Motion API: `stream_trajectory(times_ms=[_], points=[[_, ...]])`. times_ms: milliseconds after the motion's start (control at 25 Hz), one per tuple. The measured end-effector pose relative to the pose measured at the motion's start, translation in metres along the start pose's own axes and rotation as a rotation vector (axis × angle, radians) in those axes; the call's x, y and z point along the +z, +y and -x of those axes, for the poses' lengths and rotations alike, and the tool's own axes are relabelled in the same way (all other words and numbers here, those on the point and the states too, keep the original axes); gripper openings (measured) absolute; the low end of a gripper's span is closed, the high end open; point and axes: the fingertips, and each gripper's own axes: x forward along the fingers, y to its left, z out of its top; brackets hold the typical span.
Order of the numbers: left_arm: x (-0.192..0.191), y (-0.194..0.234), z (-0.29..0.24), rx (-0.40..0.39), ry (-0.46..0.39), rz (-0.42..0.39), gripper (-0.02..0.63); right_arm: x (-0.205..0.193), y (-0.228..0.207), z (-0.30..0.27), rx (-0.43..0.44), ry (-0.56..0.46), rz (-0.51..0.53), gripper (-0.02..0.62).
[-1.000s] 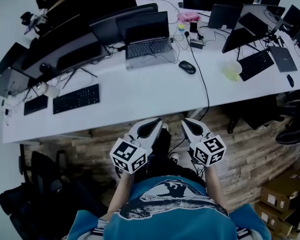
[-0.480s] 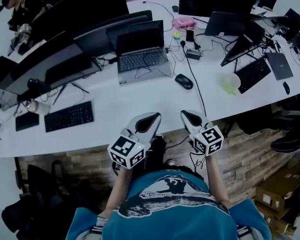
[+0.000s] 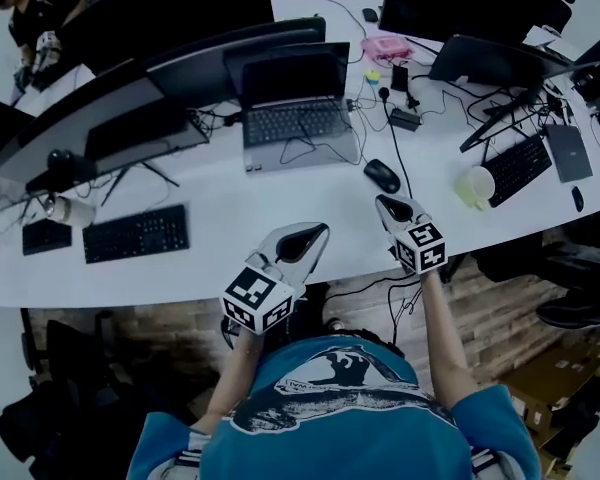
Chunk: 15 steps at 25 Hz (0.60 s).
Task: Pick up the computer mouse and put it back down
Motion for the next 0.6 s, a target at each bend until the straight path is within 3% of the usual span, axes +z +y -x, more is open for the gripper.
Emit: stream_trajectory(times_ms=[80, 160, 440, 600], points=[[0.001, 0.008, 0.001, 0.006, -0.001, 0.009, 0.014, -0.005, -0.015, -0.015, -0.003, 0.048, 0.017, 0.076], [0.002, 0.017, 0.002, 0.015, -0.003, 0.018, 0.014, -0.01, -0.03, -0.03, -0.009, 0.094, 0.036, 0.088], [-0.002, 0.043, 0.007, 0.047, 0.004, 0.049, 0.014, -0.031, -0.077, -0.075, -0.018, 0.251, 0.038, 0.257], [-0.004, 0.055, 0.009, 0.053, 0.011, 0.063, 0.014, -0.054, -0.096, -0.093, -0.031, 0.364, 0.05, 0.309]])
